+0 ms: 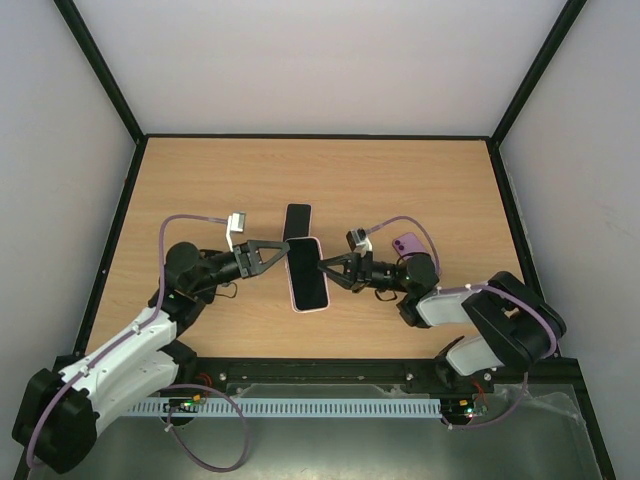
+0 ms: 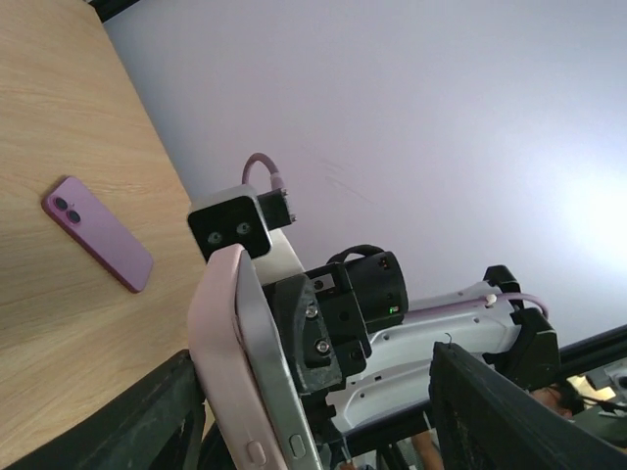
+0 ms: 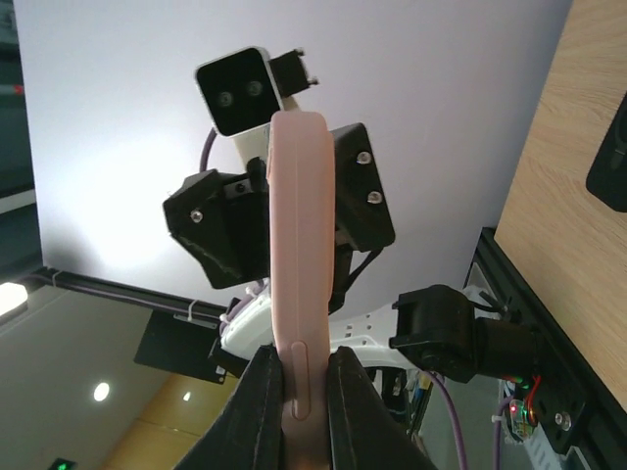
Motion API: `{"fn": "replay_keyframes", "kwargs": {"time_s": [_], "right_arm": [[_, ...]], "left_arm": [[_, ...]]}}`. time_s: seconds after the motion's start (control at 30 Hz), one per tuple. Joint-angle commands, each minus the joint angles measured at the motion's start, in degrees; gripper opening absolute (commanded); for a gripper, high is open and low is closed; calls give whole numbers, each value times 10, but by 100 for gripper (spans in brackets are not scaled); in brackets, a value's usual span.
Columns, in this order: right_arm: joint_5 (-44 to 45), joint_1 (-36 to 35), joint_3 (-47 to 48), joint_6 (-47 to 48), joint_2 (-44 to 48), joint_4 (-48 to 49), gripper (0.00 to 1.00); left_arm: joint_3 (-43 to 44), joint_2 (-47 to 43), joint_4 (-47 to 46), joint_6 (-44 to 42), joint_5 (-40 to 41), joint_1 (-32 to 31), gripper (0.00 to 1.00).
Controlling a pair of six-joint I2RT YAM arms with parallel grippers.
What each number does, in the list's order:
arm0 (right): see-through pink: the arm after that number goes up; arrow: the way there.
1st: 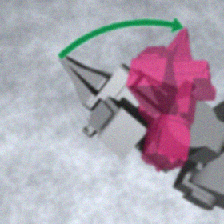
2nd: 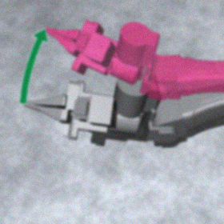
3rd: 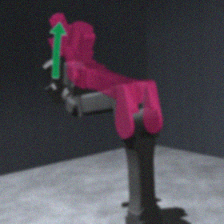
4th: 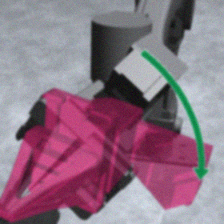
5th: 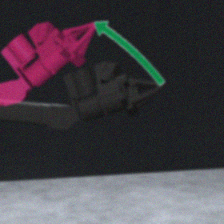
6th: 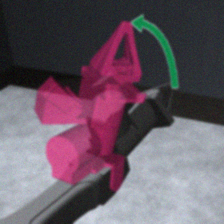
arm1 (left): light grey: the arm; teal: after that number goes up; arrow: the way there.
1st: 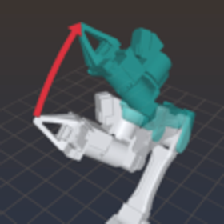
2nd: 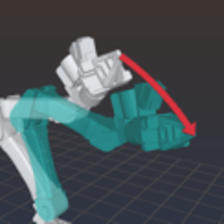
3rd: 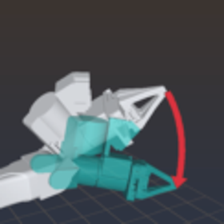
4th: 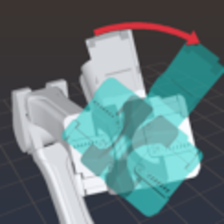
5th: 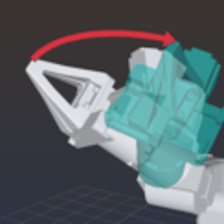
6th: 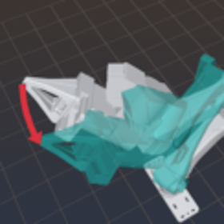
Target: Put the phone into the phone case
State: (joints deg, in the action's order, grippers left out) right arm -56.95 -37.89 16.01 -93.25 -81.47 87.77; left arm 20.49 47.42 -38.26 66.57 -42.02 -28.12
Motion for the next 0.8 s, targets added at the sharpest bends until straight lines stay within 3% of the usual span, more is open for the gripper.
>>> {"fn": "replay_keyframes", "kwargs": {"time_s": [0.0, 0.13, 0.43, 0.63, 0.77], "right_arm": [[0, -7, 0, -29, -8, 180, 2], [1, -11, 2, -30, -11, 182, 2], [3, -20, 11, -56, -12, 210, 2], [8, -30, 17, -62, -6, 210, 2], [12, -38, 22, -64, -6, 210, 2]], "left_arm": [[-4, 7, -36, 2, -4, -3, 61], [-6, 14, -42, 0, -3, -3, 56], [-42, 21, -195, 66, -14, -4, 50], [-54, 32, -261, 99, -13, -5, 36], [-55, 46, -287, 111, -14, -10, 21]]}}
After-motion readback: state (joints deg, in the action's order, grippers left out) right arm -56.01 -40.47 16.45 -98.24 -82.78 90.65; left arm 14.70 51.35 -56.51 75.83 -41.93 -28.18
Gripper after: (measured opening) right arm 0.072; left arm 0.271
